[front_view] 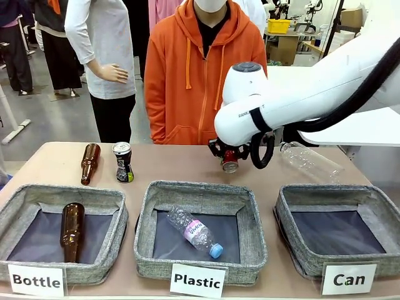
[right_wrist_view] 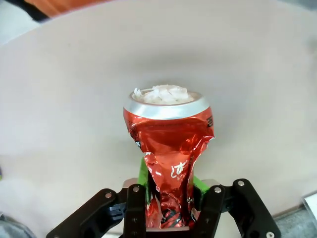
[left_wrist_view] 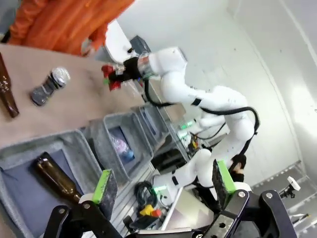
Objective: Sort the can waste into the basket.
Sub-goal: Pick up the can waste from the table and place it in the right Fabric basket.
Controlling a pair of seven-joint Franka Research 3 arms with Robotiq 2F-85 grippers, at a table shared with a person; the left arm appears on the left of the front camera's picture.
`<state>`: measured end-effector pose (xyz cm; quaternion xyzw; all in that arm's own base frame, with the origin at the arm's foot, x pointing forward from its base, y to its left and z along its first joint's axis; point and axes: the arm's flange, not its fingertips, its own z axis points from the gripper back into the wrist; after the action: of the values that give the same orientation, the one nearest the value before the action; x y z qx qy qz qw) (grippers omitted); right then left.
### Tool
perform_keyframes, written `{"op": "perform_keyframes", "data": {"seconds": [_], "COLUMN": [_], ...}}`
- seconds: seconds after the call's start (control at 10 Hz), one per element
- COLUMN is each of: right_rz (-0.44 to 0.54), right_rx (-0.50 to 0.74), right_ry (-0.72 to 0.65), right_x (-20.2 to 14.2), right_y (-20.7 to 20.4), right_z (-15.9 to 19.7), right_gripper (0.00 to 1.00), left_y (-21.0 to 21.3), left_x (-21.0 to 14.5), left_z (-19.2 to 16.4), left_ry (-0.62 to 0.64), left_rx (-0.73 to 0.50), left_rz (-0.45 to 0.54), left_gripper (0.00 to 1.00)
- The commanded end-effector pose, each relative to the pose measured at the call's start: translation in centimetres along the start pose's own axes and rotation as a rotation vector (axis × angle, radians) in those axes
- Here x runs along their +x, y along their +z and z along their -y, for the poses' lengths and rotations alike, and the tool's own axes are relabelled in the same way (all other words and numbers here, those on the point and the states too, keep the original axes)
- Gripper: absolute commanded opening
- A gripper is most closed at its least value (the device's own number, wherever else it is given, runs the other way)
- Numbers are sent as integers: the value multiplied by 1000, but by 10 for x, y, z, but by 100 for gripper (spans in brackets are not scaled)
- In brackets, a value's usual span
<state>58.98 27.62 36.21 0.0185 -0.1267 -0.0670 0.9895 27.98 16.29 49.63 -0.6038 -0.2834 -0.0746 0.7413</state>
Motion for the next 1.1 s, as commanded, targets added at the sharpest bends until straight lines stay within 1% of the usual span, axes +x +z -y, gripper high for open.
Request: {"op": "perform_keyframes", "data": {"seconds": [0.0,0.1,0.2,0.3,0.4,0.5,0.7,0.9,1.0], "right_rz": [27,-9,-39,-67,-82,-148,-190,-160,-183], "right_rx": [-11,30,80,173,221,247,226,255,196], "right_ry": [76,187,300,408,511,663,927,1211,1411], "right_x": [-10,-24,-43,-66,-94,-120,-147,-169,-176], "right_y": [57,105,148,186,218,243,264,264,255], "right_z": [35,58,80,101,121,145,196,251,287], "right_gripper": [0,0,0,0,0,0,0,0,0], "left_y": [-3,-8,-12,-12,-12,-12,-12,-12,-12], "left_x": [-8,-13,-3,-3,-3,-3,-3,-3,-3], "left_z": [-9,-22,-8,-8,-8,-8,-8,-8,-8], "left_ry": [11,37,18,18,18,18,18,18,18], "left_rx": [61,113,17,17,17,17,17,17,17], "left_rz": [-53,-88,-37,-37,-37,-37,-37,-37,-37], "left_gripper": [100,100,100,100,100,100,100,100,100]}}
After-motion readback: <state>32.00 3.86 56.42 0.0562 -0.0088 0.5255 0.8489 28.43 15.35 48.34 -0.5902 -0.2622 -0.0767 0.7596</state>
